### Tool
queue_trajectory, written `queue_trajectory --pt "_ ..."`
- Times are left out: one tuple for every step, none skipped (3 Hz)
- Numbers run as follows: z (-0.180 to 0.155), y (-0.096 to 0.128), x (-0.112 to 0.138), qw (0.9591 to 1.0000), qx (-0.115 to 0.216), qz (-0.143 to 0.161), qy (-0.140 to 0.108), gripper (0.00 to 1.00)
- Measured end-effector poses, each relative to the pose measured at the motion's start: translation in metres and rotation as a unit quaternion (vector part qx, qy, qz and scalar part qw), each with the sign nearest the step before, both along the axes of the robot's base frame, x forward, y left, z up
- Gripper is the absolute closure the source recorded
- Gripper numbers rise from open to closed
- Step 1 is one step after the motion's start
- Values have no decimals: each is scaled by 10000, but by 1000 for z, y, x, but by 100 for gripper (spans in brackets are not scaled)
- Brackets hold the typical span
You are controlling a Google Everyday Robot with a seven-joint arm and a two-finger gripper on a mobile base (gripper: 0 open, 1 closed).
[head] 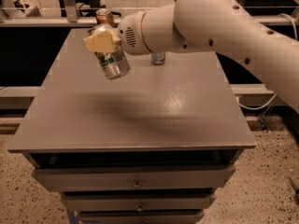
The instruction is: Place 7up can upright
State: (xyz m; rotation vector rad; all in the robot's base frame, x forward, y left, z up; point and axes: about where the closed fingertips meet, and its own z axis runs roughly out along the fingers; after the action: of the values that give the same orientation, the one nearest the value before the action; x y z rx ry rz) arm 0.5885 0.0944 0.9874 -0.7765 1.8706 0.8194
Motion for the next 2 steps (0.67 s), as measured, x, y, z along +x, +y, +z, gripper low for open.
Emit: queue_trajectory --pt "5 4 -1 9992 263 -68 -278 100" --pt "-2 5 -3 9936 678 -192 -880 100"
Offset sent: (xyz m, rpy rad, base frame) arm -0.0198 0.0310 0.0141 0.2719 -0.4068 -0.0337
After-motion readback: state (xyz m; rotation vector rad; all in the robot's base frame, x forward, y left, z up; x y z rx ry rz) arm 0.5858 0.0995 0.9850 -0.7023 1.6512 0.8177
